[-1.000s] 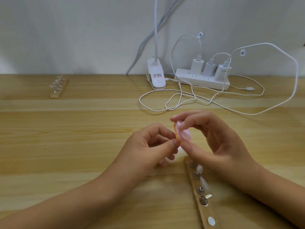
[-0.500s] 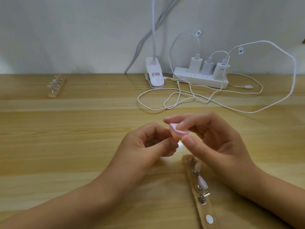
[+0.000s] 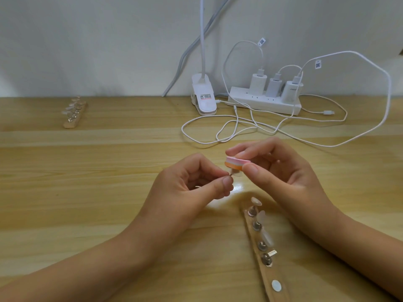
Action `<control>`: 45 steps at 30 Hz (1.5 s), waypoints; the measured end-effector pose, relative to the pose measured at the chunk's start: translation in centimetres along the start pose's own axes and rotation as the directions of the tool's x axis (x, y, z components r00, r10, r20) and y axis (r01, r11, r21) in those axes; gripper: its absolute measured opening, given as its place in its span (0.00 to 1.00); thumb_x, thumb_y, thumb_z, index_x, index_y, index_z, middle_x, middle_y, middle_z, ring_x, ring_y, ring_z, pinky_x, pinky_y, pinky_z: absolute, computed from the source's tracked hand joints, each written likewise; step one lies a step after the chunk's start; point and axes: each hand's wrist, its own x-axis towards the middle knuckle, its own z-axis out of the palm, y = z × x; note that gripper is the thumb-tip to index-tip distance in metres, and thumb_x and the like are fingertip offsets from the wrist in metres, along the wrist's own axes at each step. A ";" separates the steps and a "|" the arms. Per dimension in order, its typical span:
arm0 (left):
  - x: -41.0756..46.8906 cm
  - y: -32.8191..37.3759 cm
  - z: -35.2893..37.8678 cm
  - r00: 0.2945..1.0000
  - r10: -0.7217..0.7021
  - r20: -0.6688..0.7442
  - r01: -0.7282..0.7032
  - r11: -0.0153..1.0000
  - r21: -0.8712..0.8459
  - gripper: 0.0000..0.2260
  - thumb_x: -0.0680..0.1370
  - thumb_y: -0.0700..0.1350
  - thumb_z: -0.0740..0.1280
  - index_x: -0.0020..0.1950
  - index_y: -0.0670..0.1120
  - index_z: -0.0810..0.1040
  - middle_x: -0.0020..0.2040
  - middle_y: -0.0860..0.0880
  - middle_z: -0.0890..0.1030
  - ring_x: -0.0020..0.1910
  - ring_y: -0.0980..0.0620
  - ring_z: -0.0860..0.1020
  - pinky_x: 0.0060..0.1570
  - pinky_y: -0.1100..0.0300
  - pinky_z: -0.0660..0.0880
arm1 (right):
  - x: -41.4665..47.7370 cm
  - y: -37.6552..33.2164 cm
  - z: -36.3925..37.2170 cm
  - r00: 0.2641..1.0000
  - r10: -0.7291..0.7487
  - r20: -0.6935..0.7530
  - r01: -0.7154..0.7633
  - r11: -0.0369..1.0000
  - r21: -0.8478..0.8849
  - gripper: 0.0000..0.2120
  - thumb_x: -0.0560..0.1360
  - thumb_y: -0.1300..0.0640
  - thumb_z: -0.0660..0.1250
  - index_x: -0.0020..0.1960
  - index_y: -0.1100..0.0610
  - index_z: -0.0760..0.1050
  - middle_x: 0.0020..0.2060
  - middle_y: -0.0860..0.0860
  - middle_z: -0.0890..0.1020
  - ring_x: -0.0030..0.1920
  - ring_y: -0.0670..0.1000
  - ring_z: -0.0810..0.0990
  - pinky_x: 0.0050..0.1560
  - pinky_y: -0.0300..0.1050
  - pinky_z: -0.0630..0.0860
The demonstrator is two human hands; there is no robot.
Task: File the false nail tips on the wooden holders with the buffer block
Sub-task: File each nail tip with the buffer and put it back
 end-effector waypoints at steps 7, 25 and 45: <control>-0.4 0.1 0.3 0.999 0.032 0.028 -0.033 0.999 0.038 0.04 0.70 0.46 0.74 0.41 0.52 0.81 0.38 0.49 0.85 0.39 0.54 0.84 0.42 0.64 0.78 | 0.0 0.2 0.0 1.000 0.016 0.005 -0.016 1.000 -0.023 0.08 0.73 0.59 0.72 0.50 0.61 0.77 0.50 0.56 0.83 0.53 0.49 0.83 0.55 0.40 0.77; -0.1 0.1 0.2 0.999 0.049 0.013 -0.049 0.998 -0.026 0.15 0.66 0.49 0.75 0.44 0.57 0.69 0.38 0.46 0.84 0.38 0.50 0.83 0.41 0.58 0.80 | -0.1 0.2 0.1 0.999 -0.033 0.026 0.034 0.997 -0.066 0.05 0.76 0.61 0.69 0.50 0.61 0.75 0.51 0.56 0.81 0.54 0.50 0.81 0.57 0.41 0.76; -0.2 0.2 0.2 0.998 0.069 -0.001 -0.069 0.997 -0.023 0.06 0.70 0.49 0.74 0.44 0.54 0.80 0.39 0.49 0.84 0.40 0.52 0.83 0.42 0.64 0.78 | 0.5 0.6 -0.5 0.993 -0.050 -0.106 0.059 0.995 0.081 0.06 0.74 0.54 0.70 0.50 0.54 0.78 0.52 0.56 0.82 0.58 0.54 0.81 0.61 0.45 0.75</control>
